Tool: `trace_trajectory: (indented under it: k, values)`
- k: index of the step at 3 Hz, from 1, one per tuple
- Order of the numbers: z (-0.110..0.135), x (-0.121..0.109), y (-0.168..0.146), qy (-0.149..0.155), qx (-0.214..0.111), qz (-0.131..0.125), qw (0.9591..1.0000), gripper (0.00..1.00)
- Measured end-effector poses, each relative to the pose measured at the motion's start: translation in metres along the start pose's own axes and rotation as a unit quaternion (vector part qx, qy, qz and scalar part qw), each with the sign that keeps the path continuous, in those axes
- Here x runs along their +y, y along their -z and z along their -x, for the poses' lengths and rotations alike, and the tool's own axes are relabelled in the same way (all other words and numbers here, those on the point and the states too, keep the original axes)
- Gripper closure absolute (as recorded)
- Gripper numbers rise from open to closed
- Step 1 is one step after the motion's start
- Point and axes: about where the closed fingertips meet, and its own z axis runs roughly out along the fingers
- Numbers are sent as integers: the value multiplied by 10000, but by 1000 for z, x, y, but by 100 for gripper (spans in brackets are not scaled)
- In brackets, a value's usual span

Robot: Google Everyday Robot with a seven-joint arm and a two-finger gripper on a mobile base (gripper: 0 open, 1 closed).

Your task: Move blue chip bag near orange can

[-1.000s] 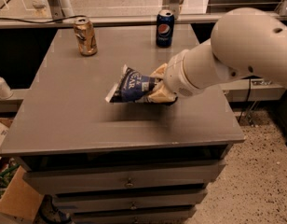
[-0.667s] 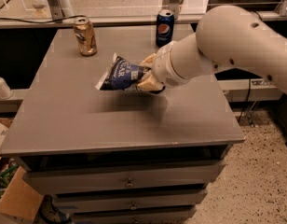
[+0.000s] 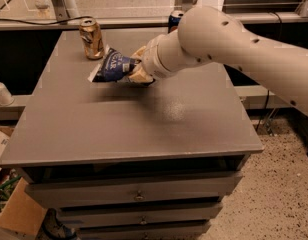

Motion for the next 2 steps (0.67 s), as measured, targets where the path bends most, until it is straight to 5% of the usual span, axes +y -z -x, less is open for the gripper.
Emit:
trace_trajectory:
  k: [2]
  values:
    - [4,-48,-44,371,150,-104,9991,100]
